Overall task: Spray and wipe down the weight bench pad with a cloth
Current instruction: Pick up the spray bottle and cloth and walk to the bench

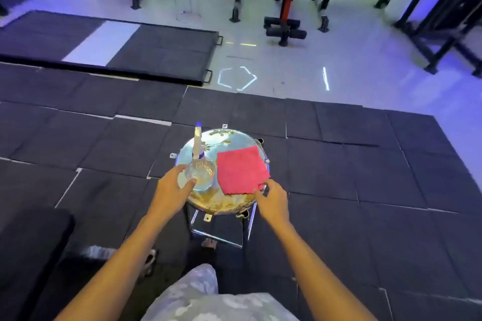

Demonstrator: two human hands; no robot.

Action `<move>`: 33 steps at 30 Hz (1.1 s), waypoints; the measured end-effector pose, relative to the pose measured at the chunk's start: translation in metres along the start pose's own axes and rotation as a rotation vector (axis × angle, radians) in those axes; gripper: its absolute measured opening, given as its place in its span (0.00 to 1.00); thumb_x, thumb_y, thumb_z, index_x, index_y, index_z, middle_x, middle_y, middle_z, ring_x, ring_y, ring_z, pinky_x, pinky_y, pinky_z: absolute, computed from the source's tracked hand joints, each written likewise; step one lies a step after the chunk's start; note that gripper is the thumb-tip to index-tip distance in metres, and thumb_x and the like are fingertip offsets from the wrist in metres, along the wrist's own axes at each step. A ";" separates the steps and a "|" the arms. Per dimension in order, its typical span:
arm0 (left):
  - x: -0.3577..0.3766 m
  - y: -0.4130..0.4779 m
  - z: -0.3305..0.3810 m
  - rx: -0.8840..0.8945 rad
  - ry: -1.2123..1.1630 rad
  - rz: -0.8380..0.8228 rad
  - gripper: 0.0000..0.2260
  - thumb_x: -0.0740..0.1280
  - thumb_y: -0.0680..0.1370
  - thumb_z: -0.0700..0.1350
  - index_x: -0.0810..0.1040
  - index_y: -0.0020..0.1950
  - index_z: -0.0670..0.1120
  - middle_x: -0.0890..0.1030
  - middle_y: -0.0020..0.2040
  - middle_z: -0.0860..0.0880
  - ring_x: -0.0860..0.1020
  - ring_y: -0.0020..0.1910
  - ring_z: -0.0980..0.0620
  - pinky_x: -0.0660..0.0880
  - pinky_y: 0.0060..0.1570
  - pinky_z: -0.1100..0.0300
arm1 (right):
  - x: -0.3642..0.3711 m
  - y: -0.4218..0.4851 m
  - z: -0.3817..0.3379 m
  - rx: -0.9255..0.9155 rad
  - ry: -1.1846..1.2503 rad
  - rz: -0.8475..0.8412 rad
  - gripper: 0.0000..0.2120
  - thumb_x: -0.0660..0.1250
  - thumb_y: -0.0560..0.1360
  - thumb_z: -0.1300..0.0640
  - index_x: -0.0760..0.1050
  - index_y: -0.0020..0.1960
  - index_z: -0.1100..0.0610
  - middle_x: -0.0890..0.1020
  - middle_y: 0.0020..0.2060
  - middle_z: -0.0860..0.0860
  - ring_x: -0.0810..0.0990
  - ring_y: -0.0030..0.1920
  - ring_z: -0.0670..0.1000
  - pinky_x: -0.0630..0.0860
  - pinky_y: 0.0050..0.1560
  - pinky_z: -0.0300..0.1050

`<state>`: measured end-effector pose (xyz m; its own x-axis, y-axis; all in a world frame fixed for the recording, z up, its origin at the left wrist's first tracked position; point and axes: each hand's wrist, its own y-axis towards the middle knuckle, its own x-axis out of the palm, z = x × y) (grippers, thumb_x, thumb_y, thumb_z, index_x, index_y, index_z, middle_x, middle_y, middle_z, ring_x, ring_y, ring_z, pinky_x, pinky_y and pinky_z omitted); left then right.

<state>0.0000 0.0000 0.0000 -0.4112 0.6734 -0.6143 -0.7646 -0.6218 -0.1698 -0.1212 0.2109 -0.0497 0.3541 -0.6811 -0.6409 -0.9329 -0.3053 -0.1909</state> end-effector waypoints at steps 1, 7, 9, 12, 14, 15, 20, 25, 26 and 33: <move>0.000 0.011 -0.001 0.004 -0.021 -0.002 0.21 0.69 0.76 0.45 0.72 0.69 0.44 0.77 0.64 0.46 0.75 0.60 0.47 0.68 0.55 0.57 | 0.006 0.010 -0.003 0.028 -0.003 0.003 0.12 0.68 0.75 0.57 0.77 0.57 0.61 0.80 0.52 0.55 0.79 0.52 0.56 0.73 0.48 0.47; -0.001 0.053 -0.002 0.047 -0.090 -0.107 0.20 0.71 0.75 0.45 0.73 0.67 0.46 0.75 0.58 0.56 0.73 0.57 0.57 0.65 0.53 0.68 | 0.037 0.056 -0.030 0.211 -0.033 -0.001 0.25 0.72 0.74 0.55 0.71 0.67 0.62 0.77 0.61 0.58 0.76 0.62 0.59 0.72 0.59 0.50; -0.002 0.063 -0.001 0.054 -0.119 -0.158 0.14 0.71 0.76 0.44 0.74 0.59 0.52 0.74 0.51 0.64 0.72 0.49 0.66 0.65 0.44 0.78 | 0.050 0.067 -0.032 0.248 -0.043 0.018 0.28 0.74 0.71 0.54 0.70 0.67 0.61 0.77 0.60 0.58 0.74 0.62 0.60 0.72 0.59 0.51; 0.000 0.076 -0.007 0.075 -0.113 -0.241 0.12 0.71 0.75 0.48 0.73 0.55 0.56 0.76 0.47 0.65 0.74 0.46 0.68 0.66 0.42 0.79 | 0.064 0.080 -0.034 0.303 -0.098 0.070 0.34 0.77 0.69 0.53 0.66 0.68 0.62 0.73 0.61 0.58 0.70 0.63 0.61 0.70 0.60 0.52; 0.001 0.080 -0.012 0.075 -0.120 -0.269 0.11 0.71 0.75 0.47 0.73 0.54 0.57 0.76 0.46 0.66 0.75 0.45 0.69 0.67 0.42 0.78 | 0.068 0.088 -0.035 0.375 -0.076 0.097 0.35 0.78 0.67 0.55 0.67 0.68 0.62 0.73 0.60 0.59 0.72 0.61 0.62 0.72 0.58 0.53; 0.001 0.082 -0.013 0.076 -0.129 -0.271 0.12 0.72 0.75 0.47 0.74 0.54 0.58 0.76 0.46 0.67 0.75 0.46 0.68 0.68 0.42 0.77 | 0.070 0.092 -0.035 0.409 -0.045 0.100 0.32 0.78 0.66 0.57 0.69 0.65 0.62 0.75 0.57 0.58 0.75 0.58 0.60 0.74 0.53 0.50; -0.001 0.082 -0.019 0.069 -0.153 -0.202 0.12 0.72 0.74 0.48 0.72 0.46 0.64 0.77 0.43 0.64 0.76 0.44 0.64 0.70 0.41 0.68 | 0.067 0.097 -0.055 0.536 0.123 -0.015 0.10 0.74 0.64 0.62 0.73 0.32 0.57 0.77 0.26 0.52 0.76 0.21 0.43 0.69 0.22 0.33; -0.013 0.059 -0.034 0.036 -0.201 -0.088 0.14 0.74 0.73 0.49 0.73 0.46 0.66 0.82 0.44 0.56 0.79 0.45 0.56 0.76 0.46 0.57 | 0.063 0.080 -0.068 0.439 0.295 -0.037 0.08 0.73 0.64 0.61 0.74 0.36 0.57 0.77 0.32 0.52 0.76 0.34 0.53 0.72 0.33 0.45; -0.016 0.051 -0.038 0.025 -0.221 -0.056 0.13 0.74 0.72 0.49 0.74 0.48 0.64 0.82 0.43 0.54 0.79 0.44 0.57 0.76 0.45 0.58 | 0.062 0.075 -0.072 0.404 0.316 -0.062 0.07 0.74 0.64 0.62 0.75 0.36 0.58 0.79 0.34 0.54 0.78 0.37 0.55 0.75 0.36 0.49; -0.044 -0.046 -0.060 -0.119 -0.351 0.264 0.12 0.76 0.70 0.41 0.79 0.46 0.55 0.81 0.40 0.57 0.77 0.36 0.69 0.72 0.37 0.73 | 0.057 0.026 -0.100 0.111 0.322 -0.279 0.12 0.74 0.66 0.64 0.74 0.43 0.52 0.83 0.43 0.54 0.82 0.44 0.55 0.81 0.46 0.56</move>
<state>0.0833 -0.0248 -0.0117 -0.7434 0.5677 -0.3538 -0.5569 -0.8182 -0.1427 -0.1185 0.0973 -0.0170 0.5796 -0.7608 -0.2921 -0.7938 -0.4460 -0.4135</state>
